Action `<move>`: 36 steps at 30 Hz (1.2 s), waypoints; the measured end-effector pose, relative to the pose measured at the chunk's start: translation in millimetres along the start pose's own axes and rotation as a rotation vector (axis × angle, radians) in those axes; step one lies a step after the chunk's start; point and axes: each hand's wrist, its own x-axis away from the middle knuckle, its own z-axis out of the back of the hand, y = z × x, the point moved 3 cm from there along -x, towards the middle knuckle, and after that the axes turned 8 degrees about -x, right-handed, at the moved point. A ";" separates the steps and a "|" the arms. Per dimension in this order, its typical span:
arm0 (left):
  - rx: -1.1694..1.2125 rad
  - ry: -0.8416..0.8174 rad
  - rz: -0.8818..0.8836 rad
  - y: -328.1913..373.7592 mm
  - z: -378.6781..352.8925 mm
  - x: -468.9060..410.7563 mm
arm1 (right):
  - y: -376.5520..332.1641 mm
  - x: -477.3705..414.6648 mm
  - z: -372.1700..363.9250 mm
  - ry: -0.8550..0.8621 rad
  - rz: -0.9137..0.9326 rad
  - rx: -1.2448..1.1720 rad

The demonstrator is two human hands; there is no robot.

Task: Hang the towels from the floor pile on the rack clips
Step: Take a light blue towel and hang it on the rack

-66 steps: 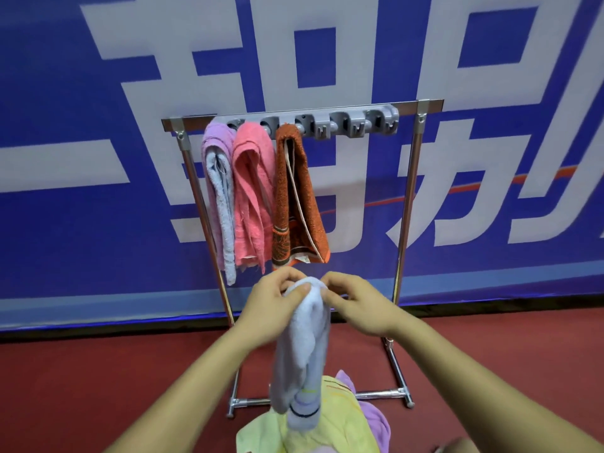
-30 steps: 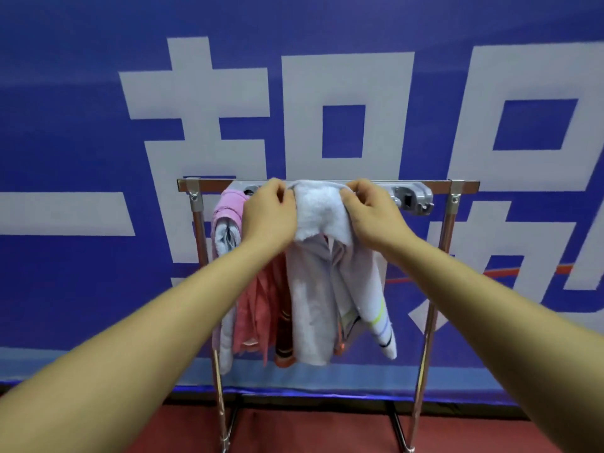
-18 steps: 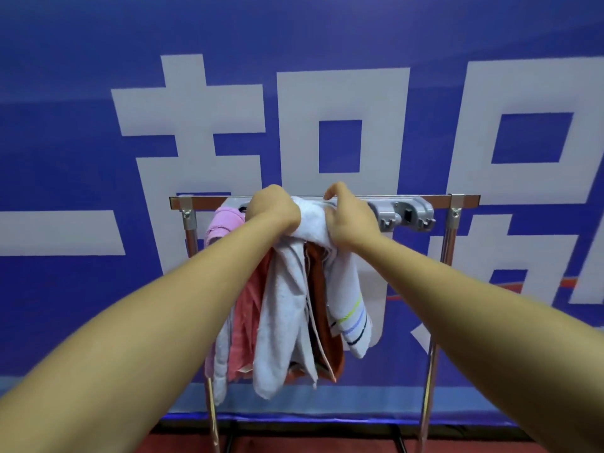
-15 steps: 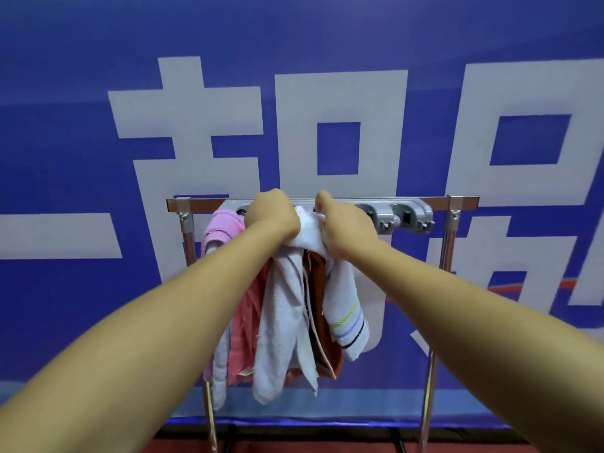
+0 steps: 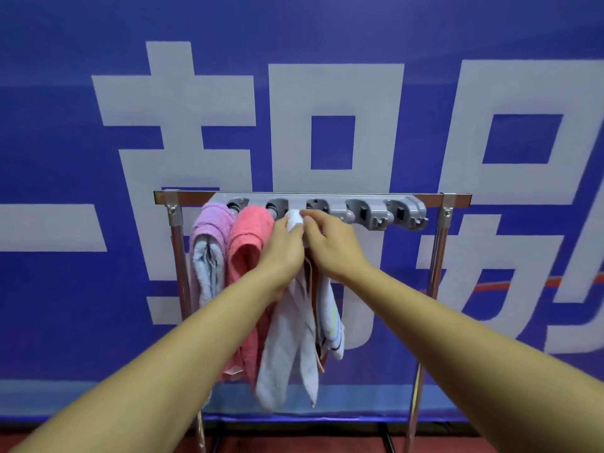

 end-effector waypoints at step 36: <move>0.120 0.033 -0.147 -1.2 4.0 20.3 | 19.8 8.8 -13.6 -0.120 -0.054 0.004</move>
